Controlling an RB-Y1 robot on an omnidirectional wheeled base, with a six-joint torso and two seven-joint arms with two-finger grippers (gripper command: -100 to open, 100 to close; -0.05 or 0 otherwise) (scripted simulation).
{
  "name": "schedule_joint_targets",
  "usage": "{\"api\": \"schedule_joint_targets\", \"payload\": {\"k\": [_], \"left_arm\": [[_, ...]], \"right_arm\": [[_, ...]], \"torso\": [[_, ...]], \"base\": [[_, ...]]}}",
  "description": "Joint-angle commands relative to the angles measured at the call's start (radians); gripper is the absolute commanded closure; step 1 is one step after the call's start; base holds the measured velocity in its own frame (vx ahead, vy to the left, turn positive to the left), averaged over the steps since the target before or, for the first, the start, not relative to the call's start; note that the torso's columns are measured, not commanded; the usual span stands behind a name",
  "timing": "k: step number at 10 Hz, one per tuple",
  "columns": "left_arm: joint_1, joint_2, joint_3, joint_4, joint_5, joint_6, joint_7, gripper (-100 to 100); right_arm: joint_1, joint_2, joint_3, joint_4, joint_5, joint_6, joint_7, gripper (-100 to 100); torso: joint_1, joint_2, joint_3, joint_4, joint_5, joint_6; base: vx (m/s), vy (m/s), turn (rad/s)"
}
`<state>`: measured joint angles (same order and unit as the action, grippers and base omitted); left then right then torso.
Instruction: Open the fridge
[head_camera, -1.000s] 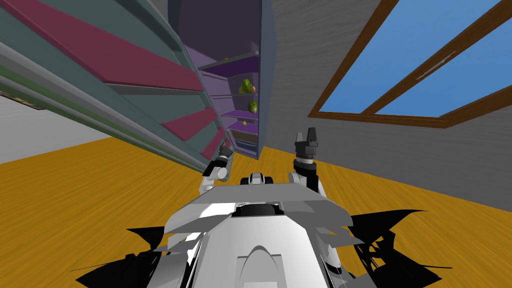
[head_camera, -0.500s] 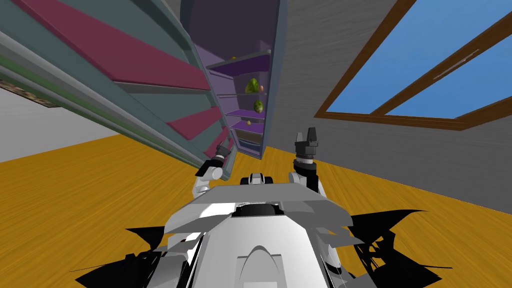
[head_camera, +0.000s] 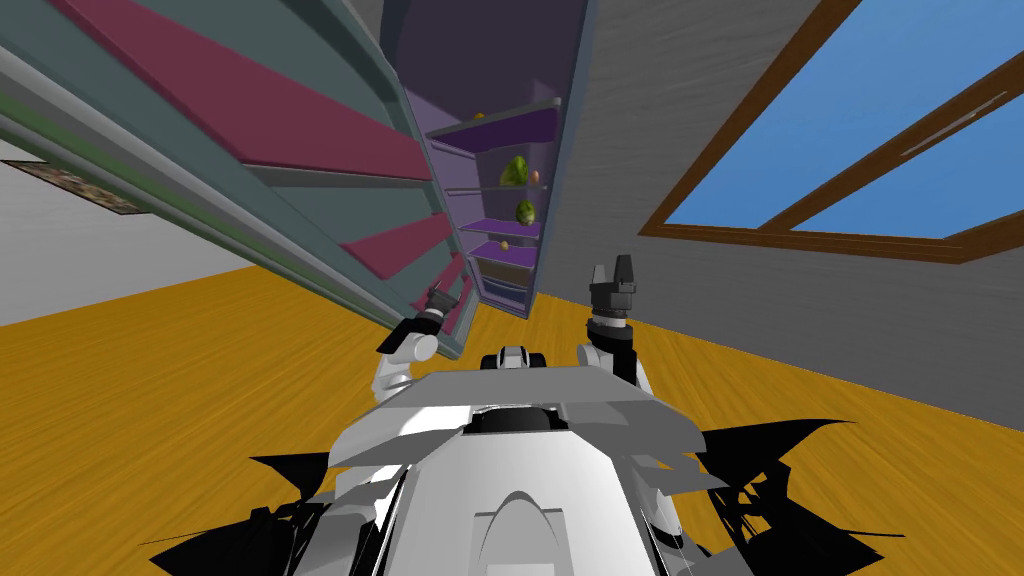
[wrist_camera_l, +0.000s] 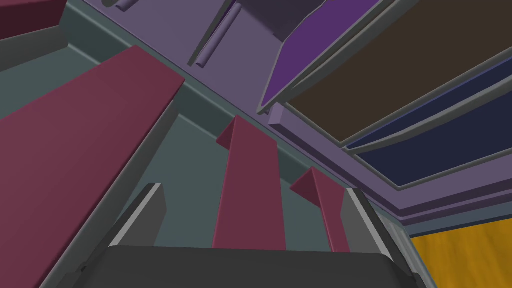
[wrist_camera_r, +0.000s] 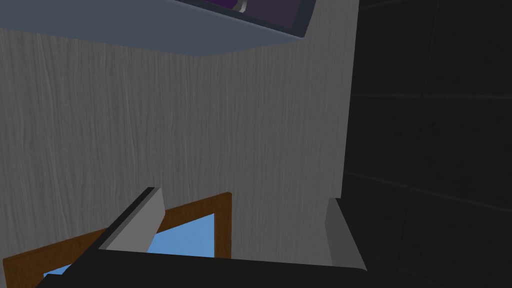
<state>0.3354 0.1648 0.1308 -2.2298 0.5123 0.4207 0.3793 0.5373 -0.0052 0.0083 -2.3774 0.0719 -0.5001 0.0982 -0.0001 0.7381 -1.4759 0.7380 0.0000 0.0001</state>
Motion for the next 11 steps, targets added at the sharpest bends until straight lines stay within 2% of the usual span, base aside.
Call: {"api": "schedule_joint_targets", "payload": {"k": [1, 3, 11], "left_arm": [[0.002, 0.012, 0.022, -0.038, 0.018, 0.045, 0.021, -100], [0.006, 0.026, 0.043, -0.075, 0.036, 0.089, 0.043, -100], [0.019, 0.088, 0.107, -0.158, 0.092, 0.222, 0.107, -100]], "right_arm": [[0.000, 0.000, 0.000, 0.000, 0.000, 0.000, 0.000, 0], [0.000, 0.000, 0.000, 0.000, 0.000, 0.000, 0.000, 0], [0.000, 0.000, 0.000, 0.000, 0.000, 0.000, 0.000, 0]], "torso": [[0.000, 0.000, 0.000, 0.000, 0.000, 0.000], [0.000, 0.000, 0.000, 0.000, 0.000, 0.000], [0.002, 0.000, 0.000, 0.000, 0.000, 0.000]], "base": [[-0.007, 0.103, 0.024], [0.006, 0.121, 0.034], [0.005, 0.114, 0.027]]}}
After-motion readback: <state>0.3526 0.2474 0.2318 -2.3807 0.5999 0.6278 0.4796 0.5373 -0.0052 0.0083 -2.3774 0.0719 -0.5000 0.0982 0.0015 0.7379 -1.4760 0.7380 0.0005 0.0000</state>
